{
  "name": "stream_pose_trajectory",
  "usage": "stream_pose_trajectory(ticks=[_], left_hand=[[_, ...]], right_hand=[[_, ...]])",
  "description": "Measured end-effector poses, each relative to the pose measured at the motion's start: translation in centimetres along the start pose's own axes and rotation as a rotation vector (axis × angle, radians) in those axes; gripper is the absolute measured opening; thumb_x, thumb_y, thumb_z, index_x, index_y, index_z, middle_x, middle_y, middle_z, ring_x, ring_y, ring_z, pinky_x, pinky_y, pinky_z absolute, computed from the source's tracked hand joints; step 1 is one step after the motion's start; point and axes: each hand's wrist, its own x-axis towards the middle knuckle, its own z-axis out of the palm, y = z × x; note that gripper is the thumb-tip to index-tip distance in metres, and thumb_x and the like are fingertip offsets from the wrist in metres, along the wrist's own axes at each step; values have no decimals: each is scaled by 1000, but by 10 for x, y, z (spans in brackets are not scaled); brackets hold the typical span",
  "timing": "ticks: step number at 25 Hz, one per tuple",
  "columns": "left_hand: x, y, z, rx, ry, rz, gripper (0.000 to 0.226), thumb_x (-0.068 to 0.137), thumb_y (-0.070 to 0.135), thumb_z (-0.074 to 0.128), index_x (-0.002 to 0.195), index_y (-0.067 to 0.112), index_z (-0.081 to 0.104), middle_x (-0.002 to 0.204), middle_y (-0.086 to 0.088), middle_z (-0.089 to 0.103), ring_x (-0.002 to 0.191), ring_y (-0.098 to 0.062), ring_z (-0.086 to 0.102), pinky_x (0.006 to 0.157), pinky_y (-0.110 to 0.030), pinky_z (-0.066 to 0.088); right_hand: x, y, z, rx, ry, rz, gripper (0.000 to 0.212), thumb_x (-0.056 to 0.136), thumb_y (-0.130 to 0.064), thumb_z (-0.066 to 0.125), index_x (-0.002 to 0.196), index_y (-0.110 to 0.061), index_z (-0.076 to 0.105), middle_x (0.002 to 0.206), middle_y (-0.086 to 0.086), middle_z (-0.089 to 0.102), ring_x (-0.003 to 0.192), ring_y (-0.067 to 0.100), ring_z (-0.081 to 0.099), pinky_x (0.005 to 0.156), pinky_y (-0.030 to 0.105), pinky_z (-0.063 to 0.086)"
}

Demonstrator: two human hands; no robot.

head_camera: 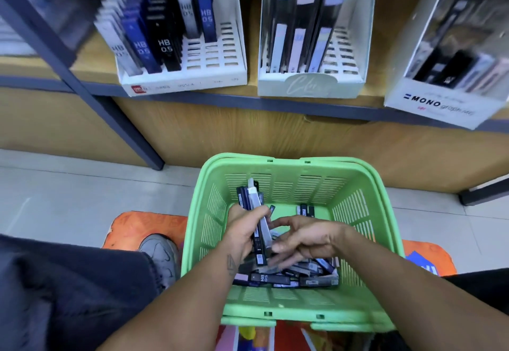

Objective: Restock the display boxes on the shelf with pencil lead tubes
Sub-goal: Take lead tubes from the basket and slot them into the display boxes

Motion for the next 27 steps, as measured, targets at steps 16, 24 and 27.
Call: stream_pose_trajectory(ticks=[16, 24, 27], left_hand=[[-83, 101, -14, -254, 86, 286, 14, 79, -8, 66, 92, -4, 62, 74, -20, 58, 60, -24, 58, 55, -30, 49], [-136, 181, -19, 153, -138, 281, 13, 74, -9, 67, 87, -8, 62, 60, -18, 60, 47, -24, 58, 49, -29, 51], [-154, 223, -23, 263, -170, 283, 8, 75, -8, 67, 78, -2, 62, 57, -15, 61, 45, -22, 59, 47, -26, 52]], right_hand=[[-105, -73, 23, -916, 269, -224, 34, 78, 13, 77, 99, -14, 71, 78, -3, 72, 71, 11, 69, 63, 23, 55], [-159, -143, 58, -1030, 397, -520, 16, 93, 0, 67, 104, -8, 77, 84, 15, 75, 73, 16, 71, 72, 28, 59], [-175, -165, 75, -1028, 451, -632, 17, 90, -5, 74, 103, -15, 79, 80, 6, 77, 73, 11, 68, 76, 27, 54]])
